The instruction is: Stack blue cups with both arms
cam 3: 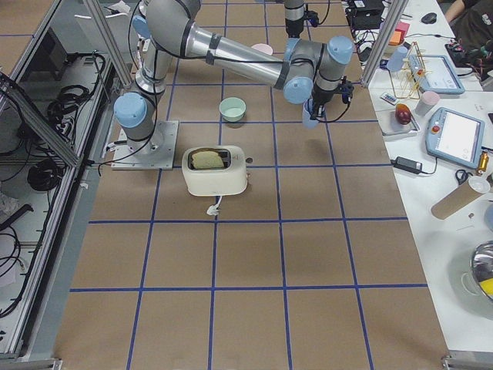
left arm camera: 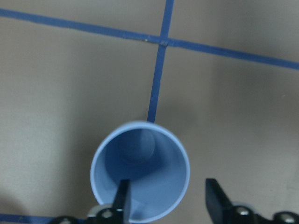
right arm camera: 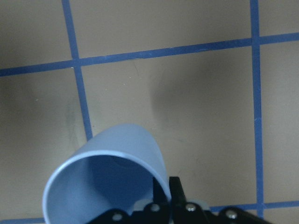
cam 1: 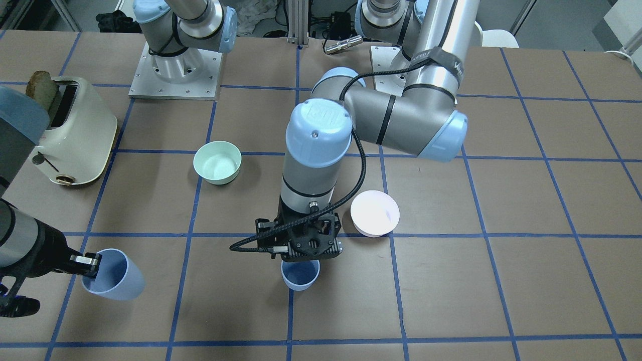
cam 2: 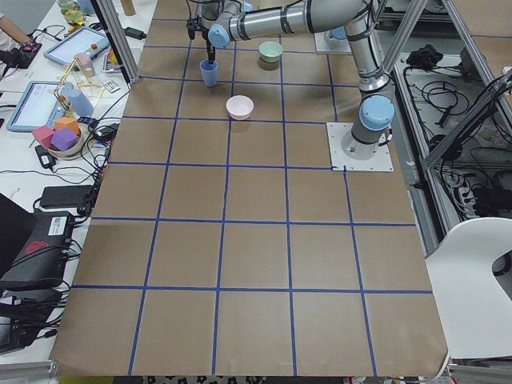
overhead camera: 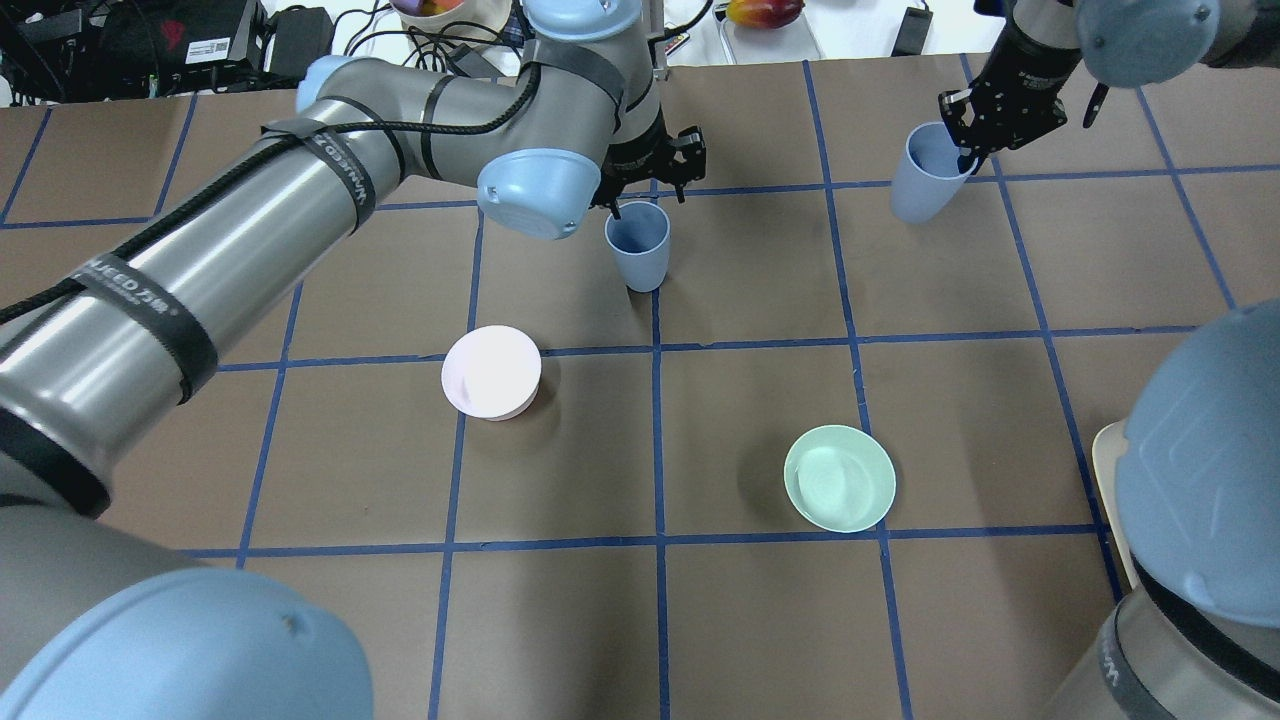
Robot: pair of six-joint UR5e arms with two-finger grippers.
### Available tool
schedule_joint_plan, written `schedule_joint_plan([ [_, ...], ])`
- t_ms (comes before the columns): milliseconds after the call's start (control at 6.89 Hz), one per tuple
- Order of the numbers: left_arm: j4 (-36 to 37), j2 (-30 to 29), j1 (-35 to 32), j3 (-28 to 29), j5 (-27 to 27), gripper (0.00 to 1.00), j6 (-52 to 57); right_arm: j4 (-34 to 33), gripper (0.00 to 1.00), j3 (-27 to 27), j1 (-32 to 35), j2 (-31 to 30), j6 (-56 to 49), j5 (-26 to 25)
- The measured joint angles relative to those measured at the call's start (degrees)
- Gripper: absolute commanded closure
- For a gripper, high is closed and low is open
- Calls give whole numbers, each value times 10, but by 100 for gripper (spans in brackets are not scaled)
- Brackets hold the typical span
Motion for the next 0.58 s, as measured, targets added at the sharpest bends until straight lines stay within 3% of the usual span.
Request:
schedule_joint_plan([
  [290,-101,79,38,3,-4,0,21,53,100,-54,74,-4,109,8],
  [581,-220,162,83,-13,-1,0,79,64,100,-70,161,-6,233,25],
])
